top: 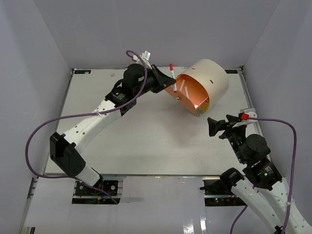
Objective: Sort the stationery into containers
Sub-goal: Place the pen in the drawer.
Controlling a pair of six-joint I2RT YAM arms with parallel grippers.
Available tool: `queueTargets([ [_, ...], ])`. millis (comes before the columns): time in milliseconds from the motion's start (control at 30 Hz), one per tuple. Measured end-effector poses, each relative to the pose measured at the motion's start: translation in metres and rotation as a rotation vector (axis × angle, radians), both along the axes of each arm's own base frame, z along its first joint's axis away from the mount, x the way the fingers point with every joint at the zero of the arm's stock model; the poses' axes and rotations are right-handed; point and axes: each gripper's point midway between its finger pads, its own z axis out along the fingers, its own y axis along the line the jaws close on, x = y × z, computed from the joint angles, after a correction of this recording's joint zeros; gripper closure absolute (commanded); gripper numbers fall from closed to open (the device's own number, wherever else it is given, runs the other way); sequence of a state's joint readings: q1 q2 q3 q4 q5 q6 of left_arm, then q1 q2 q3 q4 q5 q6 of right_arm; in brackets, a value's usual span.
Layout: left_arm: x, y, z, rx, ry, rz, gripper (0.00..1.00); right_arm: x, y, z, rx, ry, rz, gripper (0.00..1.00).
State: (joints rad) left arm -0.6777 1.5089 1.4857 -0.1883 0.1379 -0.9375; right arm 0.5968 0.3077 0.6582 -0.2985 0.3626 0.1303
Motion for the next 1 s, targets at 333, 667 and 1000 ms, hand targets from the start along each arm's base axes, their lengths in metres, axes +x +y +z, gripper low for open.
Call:
queueTargets([
  [333, 0.019, -0.075, -0.044, -0.028, 0.048, 0.051, 0.82, -0.011, -0.013, 0.012, 0.037, -0.021, -0.029, 0.1],
  [667, 0.038, -0.087, -0.056, -0.046, 0.027, 0.146, 0.73, -0.016, -0.02, 0.005, 0.021, 0.002, -0.051, 0.09],
  [1000, 0.055, -0.099, -0.071, -0.025, 0.027, 0.169, 0.52, -0.018, -0.023, 0.007, 0.022, 0.001, -0.056, 0.1],
])
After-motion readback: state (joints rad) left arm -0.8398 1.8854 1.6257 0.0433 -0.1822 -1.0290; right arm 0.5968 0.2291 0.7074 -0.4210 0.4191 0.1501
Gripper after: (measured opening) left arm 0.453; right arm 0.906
